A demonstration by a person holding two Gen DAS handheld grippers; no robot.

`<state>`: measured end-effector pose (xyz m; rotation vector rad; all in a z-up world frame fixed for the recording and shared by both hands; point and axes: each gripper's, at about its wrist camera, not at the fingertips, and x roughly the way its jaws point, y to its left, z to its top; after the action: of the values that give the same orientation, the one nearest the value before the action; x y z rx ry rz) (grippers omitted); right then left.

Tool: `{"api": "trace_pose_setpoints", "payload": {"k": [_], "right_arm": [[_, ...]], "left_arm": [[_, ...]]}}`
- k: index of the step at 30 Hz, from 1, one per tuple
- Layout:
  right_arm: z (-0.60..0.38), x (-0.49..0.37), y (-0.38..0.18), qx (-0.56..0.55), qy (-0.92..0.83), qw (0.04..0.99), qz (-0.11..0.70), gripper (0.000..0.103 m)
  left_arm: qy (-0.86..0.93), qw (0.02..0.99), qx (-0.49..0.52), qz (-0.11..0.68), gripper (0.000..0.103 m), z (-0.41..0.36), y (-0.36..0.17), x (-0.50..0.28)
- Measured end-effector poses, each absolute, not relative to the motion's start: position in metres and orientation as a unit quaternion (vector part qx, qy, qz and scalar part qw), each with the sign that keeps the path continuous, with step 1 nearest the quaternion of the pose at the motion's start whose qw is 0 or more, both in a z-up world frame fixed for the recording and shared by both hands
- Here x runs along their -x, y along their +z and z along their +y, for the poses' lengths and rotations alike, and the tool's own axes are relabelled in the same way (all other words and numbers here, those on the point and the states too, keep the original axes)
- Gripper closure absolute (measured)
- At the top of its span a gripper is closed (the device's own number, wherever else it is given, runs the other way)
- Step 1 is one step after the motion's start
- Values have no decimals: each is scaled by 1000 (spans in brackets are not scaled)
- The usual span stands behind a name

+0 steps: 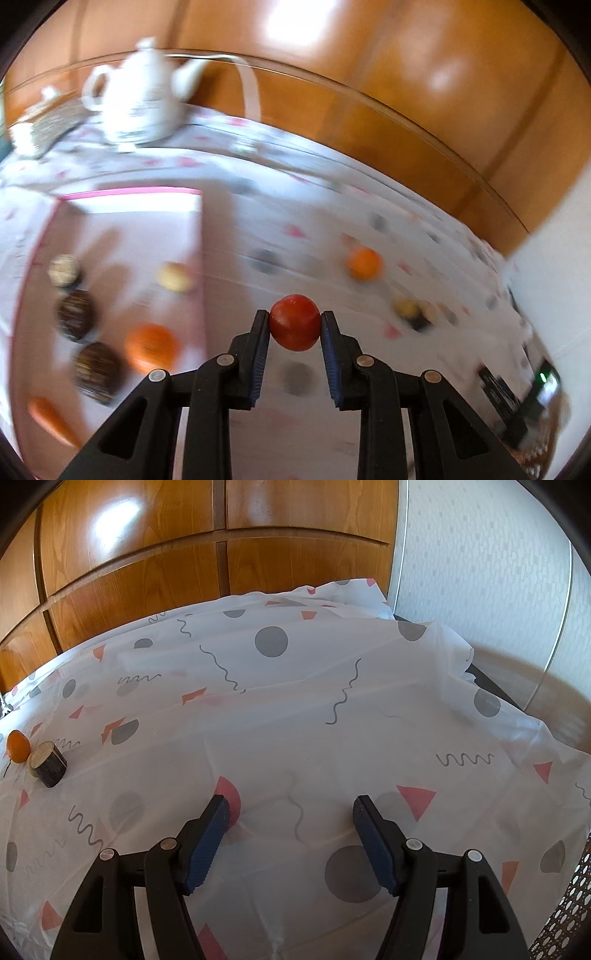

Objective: Organize fruits
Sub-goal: 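Carry the tomato into the pink tray and open the left gripper, then withdraw the left gripper and move the right gripper toward the cut root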

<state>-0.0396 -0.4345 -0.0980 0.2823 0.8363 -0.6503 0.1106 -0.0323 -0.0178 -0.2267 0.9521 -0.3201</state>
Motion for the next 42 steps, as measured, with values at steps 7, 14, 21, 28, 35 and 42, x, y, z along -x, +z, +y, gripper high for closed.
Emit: {"api": "trace_pose_setpoints", "payload": {"k": [7, 14, 21, 28, 35, 42], "right_arm": [[-435, 40, -98, -132, -310, 853, 398, 32], [-435, 40, -98, -129, -311, 853, 399, 32], [-435, 41, -98, -129, -311, 853, 399, 32], [-436, 42, -98, -129, -311, 853, 399, 32], [-435, 42, -98, -128, -312, 853, 399, 32], [-434, 42, -97, -127, -312, 853, 399, 32]], "left_arm": [[-65, 877, 117, 462, 75, 32, -37, -136], [-33, 873, 124, 471, 75, 56, -55, -135], [-5, 881, 126, 456, 60, 65, -50, -124], [32, 891, 112, 439, 52, 76, -38, -92], [56, 903, 105, 412, 27, 82, -26, -62], [59, 918, 97, 379, 9, 79, -16, -40]]}}
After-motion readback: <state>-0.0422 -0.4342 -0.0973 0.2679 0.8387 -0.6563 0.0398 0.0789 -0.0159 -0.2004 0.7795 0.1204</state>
